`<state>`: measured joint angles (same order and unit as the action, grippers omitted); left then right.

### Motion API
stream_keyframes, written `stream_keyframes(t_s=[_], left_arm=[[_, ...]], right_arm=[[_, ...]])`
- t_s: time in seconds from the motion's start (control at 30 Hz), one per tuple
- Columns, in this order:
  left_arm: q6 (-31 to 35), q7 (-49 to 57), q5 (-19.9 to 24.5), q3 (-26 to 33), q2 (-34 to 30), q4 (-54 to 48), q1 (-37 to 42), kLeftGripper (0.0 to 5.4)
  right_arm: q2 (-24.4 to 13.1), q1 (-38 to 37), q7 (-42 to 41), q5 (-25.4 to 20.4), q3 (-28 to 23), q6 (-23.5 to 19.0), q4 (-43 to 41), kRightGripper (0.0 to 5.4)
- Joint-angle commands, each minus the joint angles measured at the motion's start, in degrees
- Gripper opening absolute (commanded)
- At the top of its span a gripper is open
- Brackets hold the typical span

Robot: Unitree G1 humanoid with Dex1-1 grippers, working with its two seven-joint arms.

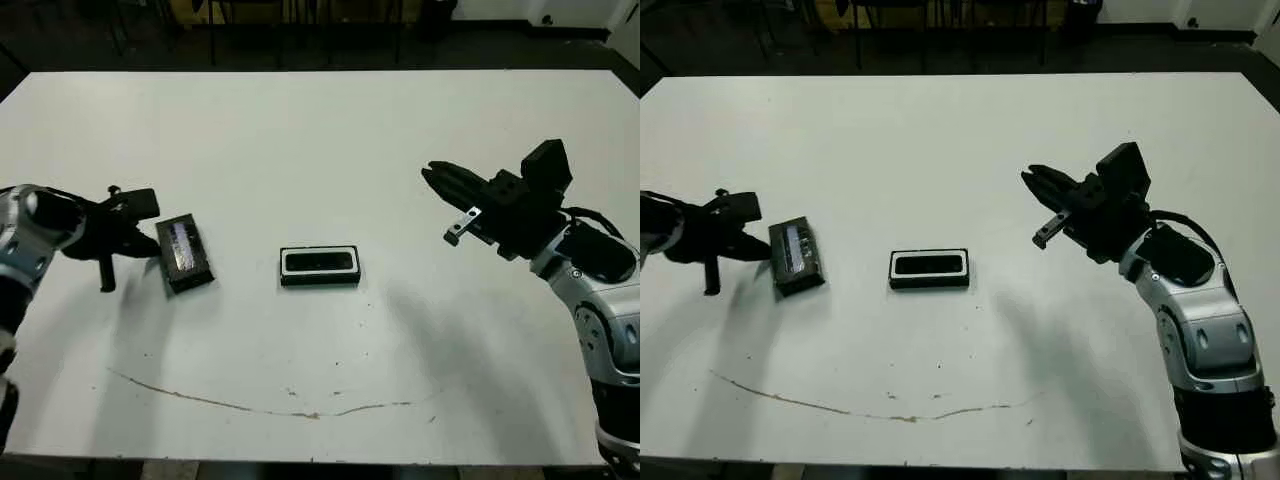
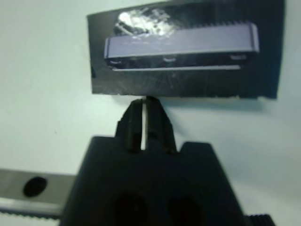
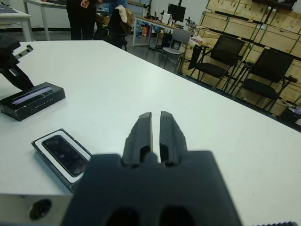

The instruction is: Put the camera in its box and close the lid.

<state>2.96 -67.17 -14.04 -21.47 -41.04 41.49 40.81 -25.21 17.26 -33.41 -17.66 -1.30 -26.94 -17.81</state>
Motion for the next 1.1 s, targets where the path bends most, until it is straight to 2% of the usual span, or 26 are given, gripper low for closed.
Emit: stream_keyframes(t_s=[0.03, 0.17, 0.37, 0.6, 0.83, 1.1], left_arm=[[-1.44, -0.68, -2.67, -3.39, 2.74, 3.94, -2.27, 0.00], [-1.59, -1.19, -3.84, -4.62, 3.47, 5.80, -0.25, 0.00], [-2.12, -2.20, -2.67, -4.07, 4.07, 4.86, 0.38, 0.00], [-2.91, -2.23, -3.17, -4.75, 5.17, 2.98, 1.61, 0.00], [-4.44, -2.88, -2.71, -4.76, 6.98, 3.43, 3.38, 0.00], [-2.48, -2.77, -3.38, -5.06, 8.22, 1.89, 4.22, 0.00]], right_arm=[[-0.63, -1.20, 0.34, -0.58, -0.15, -2.00, -0.38, 0.01], [-0.65, -1.22, 0.05, -0.84, -0.26, -2.15, -0.32, 0.01], [-0.77, -1.08, -0.77, -1.08, -0.20, -0.72, 0.90, 0.01], [-0.99, -1.00, -0.01, -1.02, 0.06, -2.50, 0.02, 0.01], [-0.78, -1.15, -0.01, -0.90, 0.09, -2.10, 0.09, 0.01], [-0.85, -1.25, -0.20, -0.78, 0.13, -1.65, 0.22, 0.01]])
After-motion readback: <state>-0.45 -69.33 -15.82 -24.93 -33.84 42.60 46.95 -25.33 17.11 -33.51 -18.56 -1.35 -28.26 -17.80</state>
